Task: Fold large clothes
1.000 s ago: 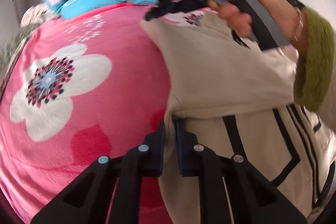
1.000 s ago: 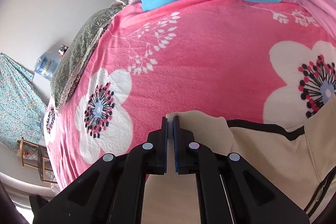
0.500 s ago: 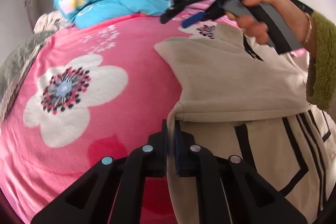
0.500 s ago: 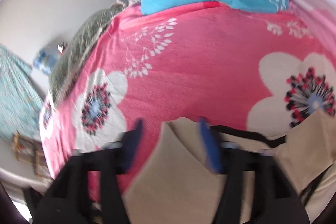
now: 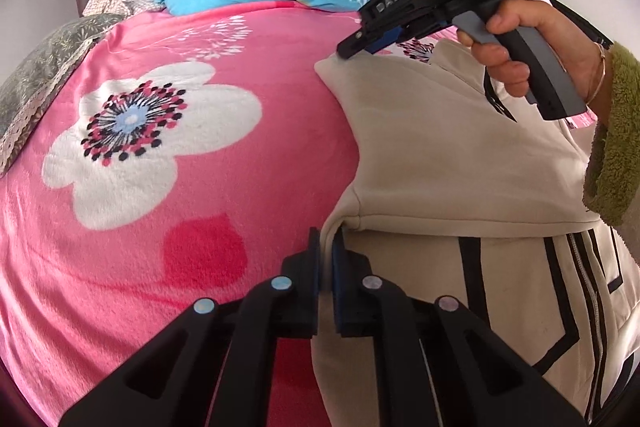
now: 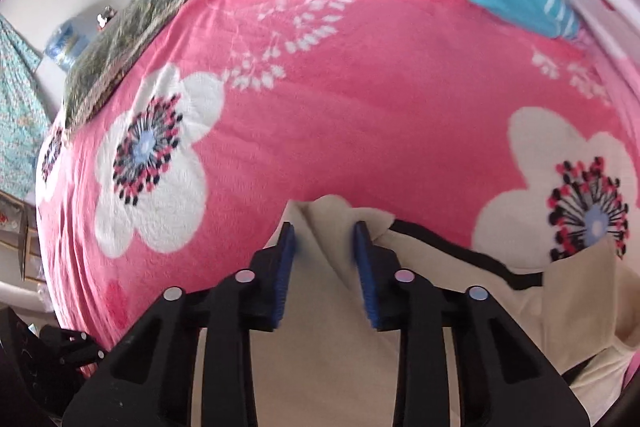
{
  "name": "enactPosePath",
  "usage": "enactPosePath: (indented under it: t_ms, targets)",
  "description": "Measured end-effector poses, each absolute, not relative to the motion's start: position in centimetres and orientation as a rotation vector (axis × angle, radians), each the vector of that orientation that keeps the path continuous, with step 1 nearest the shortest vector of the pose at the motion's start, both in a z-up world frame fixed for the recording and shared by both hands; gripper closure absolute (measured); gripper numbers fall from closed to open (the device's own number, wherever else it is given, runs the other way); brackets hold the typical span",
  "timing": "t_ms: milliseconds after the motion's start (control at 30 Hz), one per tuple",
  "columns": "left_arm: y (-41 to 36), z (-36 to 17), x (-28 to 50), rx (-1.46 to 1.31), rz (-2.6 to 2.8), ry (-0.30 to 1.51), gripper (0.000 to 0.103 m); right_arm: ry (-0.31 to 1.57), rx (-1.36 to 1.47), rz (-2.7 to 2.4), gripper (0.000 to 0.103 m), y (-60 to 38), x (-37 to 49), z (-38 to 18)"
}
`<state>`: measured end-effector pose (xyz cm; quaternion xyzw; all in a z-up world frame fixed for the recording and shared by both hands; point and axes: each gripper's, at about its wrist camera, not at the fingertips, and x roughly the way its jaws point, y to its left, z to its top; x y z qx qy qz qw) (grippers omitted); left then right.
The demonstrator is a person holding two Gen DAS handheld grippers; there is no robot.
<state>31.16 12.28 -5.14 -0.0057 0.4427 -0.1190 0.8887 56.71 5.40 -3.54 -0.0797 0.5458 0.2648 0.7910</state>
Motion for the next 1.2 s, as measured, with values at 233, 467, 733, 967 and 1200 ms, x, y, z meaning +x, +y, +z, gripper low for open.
enactPosePath:
  t_ms: [233, 467, 733, 967, 1200]
  targets:
    - [12.2, -5.5, 31.0, -0.01, -0.235, 0.918, 0.098, 1.175, -0.167, 0.656, 0.079, 7.2, 56.2, -2.7]
    - [12.1, -5.5, 30.6, -0.004, -0.222, 0.905, 0.098, 1.324, -0.321, 0.61, 0.086, 10.3, 56.1, -6.6]
    - [11.9, -5.2, 30.0, 0.005, -0.199, 0.862, 0.098, 1.229, -0.249, 0.644, 0.099, 10.2, 56.0, -4.2]
    - [12.3, -5.8, 30.3, -0.024, -0.195, 0.889, 0.097, 1.236, -0.212, 0.61, 0.097, 10.5, 56.5, -7.8]
    - [13.1, -4.6, 29.7, -0.012, -0.198, 0.909, 0.058, 1.154, -0.134, 0.613, 0.026, 6.2, 53.8, -1.0]
